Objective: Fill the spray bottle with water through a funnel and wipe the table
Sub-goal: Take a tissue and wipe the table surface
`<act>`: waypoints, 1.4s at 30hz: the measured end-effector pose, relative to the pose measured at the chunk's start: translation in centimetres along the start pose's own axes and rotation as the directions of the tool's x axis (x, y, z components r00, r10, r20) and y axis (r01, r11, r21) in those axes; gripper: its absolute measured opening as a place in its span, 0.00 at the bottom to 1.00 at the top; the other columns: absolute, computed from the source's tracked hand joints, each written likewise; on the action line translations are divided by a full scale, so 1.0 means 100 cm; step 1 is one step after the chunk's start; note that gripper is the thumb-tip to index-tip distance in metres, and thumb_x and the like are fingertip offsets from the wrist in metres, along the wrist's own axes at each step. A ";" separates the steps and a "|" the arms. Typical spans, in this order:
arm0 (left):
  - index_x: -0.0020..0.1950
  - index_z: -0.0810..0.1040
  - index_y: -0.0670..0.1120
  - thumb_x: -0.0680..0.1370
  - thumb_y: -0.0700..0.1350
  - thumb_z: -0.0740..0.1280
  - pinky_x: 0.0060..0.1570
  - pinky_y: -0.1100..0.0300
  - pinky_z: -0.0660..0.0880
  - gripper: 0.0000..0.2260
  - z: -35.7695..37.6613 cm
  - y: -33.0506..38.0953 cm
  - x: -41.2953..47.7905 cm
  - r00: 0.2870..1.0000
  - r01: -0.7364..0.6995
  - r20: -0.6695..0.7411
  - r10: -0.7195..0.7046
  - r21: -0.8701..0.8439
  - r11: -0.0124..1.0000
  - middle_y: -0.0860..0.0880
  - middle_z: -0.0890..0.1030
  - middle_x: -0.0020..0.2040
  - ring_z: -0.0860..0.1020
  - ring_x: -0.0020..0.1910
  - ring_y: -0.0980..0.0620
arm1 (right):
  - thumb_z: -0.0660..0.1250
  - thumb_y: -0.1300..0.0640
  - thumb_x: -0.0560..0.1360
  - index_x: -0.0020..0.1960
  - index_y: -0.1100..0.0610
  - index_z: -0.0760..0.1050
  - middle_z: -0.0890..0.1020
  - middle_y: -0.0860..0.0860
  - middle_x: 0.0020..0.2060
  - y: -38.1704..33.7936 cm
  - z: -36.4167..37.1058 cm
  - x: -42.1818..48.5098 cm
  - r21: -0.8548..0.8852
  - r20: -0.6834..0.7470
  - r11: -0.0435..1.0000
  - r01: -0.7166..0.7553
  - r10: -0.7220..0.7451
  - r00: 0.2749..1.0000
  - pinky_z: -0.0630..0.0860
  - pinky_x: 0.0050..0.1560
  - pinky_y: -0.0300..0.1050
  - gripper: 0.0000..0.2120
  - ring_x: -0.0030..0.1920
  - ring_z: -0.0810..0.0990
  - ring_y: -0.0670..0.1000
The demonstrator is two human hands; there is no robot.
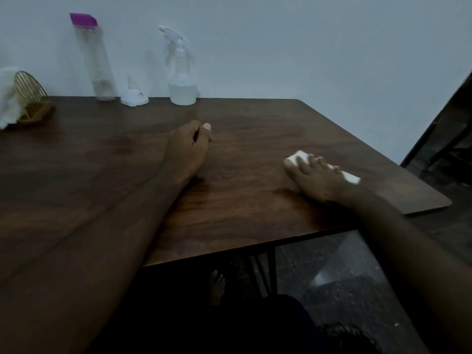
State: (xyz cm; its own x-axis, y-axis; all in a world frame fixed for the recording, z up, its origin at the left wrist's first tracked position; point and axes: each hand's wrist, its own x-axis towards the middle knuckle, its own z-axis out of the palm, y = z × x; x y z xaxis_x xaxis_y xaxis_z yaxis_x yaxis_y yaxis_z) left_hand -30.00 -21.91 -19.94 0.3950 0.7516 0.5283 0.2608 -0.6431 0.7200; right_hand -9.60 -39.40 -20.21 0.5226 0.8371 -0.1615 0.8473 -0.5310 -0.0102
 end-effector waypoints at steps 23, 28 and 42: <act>0.43 0.78 0.46 0.82 0.50 0.58 0.44 0.56 0.73 0.15 -0.007 -0.005 0.002 0.987 0.147 -0.039 -0.154 -0.147 0.978 0.53 0.75 0.34 0.74 0.36 0.56 | 0.60 0.30 0.73 0.78 0.37 0.47 0.44 0.39 0.79 -0.067 0.017 -0.096 0.099 -0.016 0.662 0.743 -0.746 0.666 0.36 0.77 0.43 0.39 0.77 0.37 0.38; 0.42 0.78 0.46 0.82 0.50 0.58 0.45 0.55 0.74 0.14 -0.007 -0.005 0.002 0.987 0.149 -0.035 -0.155 -0.130 0.980 0.52 0.75 0.33 0.74 0.35 0.55 | 0.63 0.53 0.77 0.66 0.48 0.77 0.76 0.41 0.67 -0.054 0.038 -0.097 0.202 -0.420 0.547 0.812 -0.701 0.577 0.68 0.71 0.43 0.17 0.70 0.70 0.38; 0.46 0.79 0.43 0.83 0.51 0.57 0.36 0.62 0.71 0.16 -0.010 -0.003 0.002 0.977 0.204 -0.042 -0.211 -0.131 0.970 0.50 0.76 0.33 0.73 0.32 0.58 | 0.66 0.50 0.79 0.65 0.51 0.75 0.81 0.47 0.56 -0.059 -0.045 -0.021 0.753 -0.407 0.584 0.303 0.053 0.912 0.76 0.54 0.42 0.16 0.56 0.80 0.46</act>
State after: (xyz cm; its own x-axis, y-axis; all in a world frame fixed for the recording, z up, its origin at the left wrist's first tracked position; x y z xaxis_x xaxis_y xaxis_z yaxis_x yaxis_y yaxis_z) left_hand -30.83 -21.41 -19.60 0.2938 0.8758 0.3829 0.2178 -0.4514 0.8653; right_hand -15.24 -37.42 -15.42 0.5596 0.7888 0.2542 0.5817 -0.1555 -0.7984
